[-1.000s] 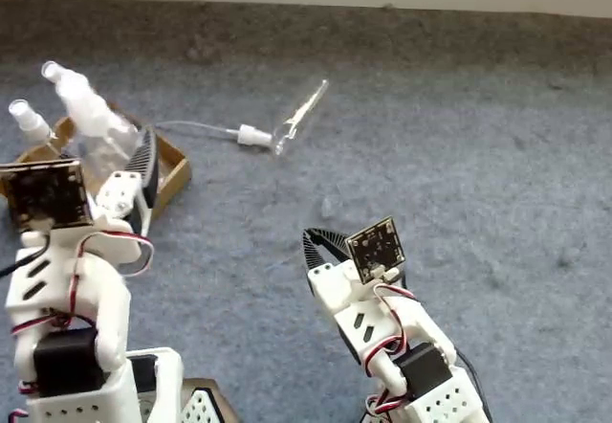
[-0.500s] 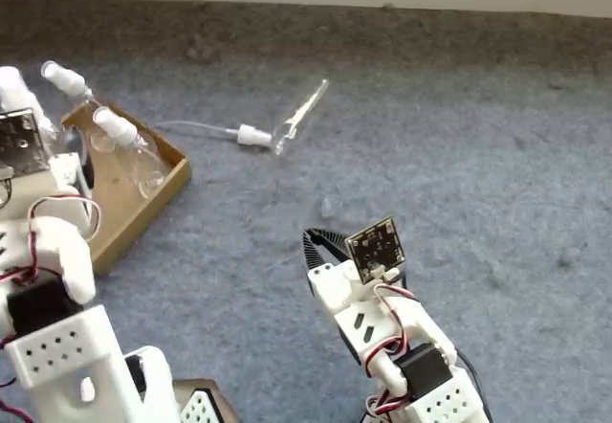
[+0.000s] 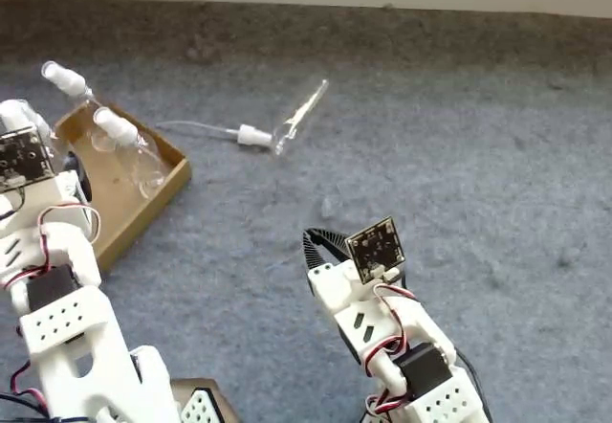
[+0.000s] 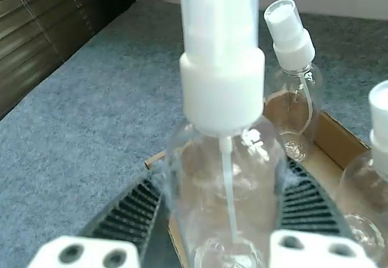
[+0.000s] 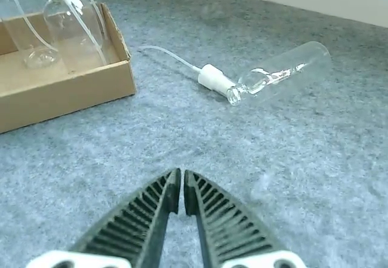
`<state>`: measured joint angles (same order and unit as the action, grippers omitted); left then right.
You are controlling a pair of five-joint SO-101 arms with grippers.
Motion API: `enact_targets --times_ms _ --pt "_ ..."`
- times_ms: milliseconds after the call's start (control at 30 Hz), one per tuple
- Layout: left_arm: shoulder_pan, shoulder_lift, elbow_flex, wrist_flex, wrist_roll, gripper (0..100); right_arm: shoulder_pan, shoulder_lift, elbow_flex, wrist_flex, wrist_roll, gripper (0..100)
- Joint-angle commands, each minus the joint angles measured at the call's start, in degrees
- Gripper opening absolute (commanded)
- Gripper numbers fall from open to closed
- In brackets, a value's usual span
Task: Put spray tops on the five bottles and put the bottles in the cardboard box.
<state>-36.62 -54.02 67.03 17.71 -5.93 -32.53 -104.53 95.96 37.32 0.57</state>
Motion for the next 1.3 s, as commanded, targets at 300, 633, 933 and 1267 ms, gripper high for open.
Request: enact_targets --times_ms 300,633,933,1267 --pt "-0.57 0.75 7.78 -14.68 -0.18 9 0.57 -0.66 6.29 0.13 0.35 1.5" --pt "-0.40 0.92 7.52 -17.93 -0.09 9 0.57 -0.66 6.29 1.27 0.26 1.5" --pt "-0.57 16.48 3.82 -23.56 4.22 9 0.57 -0.66 6.29 1.27 0.35 1.5" --pt "-0.57 24.66 9.10 -41.23 4.66 9 0.57 -0.66 6.29 1.27 0.35 1.5"
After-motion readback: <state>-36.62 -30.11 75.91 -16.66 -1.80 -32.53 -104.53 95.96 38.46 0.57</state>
